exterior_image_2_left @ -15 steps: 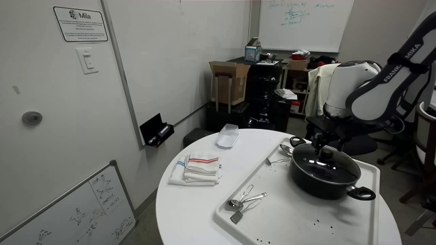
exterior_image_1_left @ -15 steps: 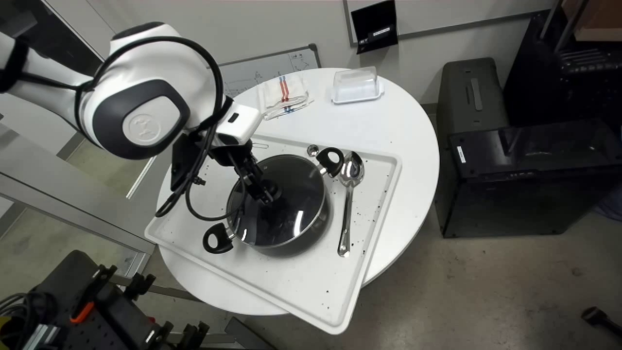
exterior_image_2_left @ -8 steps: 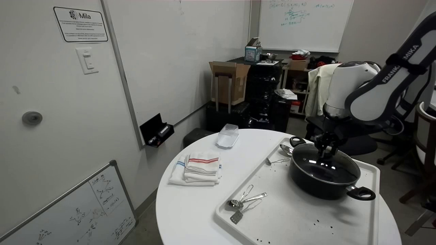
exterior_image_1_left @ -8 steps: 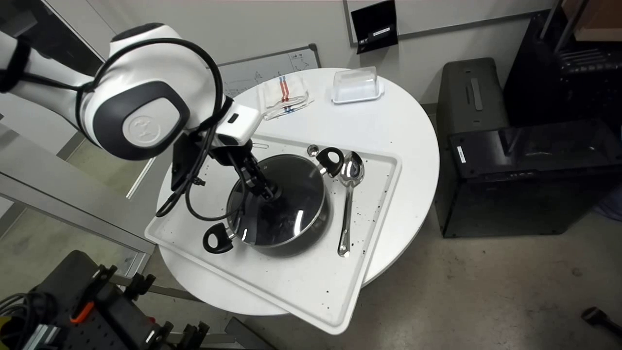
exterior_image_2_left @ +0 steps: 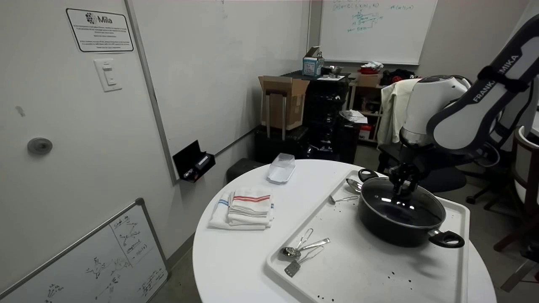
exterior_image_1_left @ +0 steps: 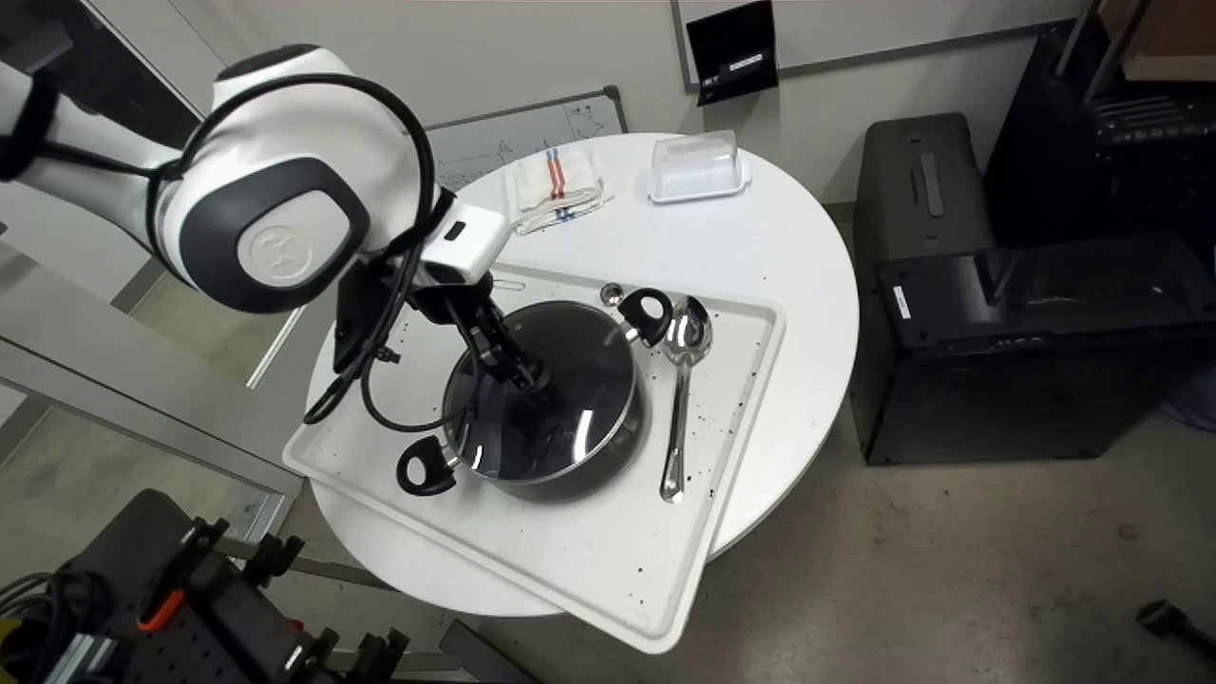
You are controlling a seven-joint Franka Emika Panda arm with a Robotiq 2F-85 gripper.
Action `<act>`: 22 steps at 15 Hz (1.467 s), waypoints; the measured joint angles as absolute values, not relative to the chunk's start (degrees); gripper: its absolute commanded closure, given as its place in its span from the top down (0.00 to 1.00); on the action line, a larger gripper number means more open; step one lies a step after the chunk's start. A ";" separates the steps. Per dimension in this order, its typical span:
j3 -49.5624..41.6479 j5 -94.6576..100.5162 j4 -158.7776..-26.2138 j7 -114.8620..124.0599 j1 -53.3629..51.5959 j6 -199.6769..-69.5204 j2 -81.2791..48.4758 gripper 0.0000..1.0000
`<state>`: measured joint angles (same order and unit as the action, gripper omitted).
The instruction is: Place the pot's lid onto the table
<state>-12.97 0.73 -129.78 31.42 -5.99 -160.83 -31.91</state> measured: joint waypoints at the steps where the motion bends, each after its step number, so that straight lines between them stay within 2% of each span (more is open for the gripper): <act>1: -13.00 0.73 -129.90 31.37 -6.08 -160.83 -31.71 0.24; 13: -13.76 3.71 -134.67 31.30 -11.45 -160.65 -23.68 0.24; 22: -13.77 13.91 -135.84 34.03 -23.36 -160.59 -23.58 0.24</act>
<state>-13.77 13.91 -135.84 34.03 -23.36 -160.59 -23.58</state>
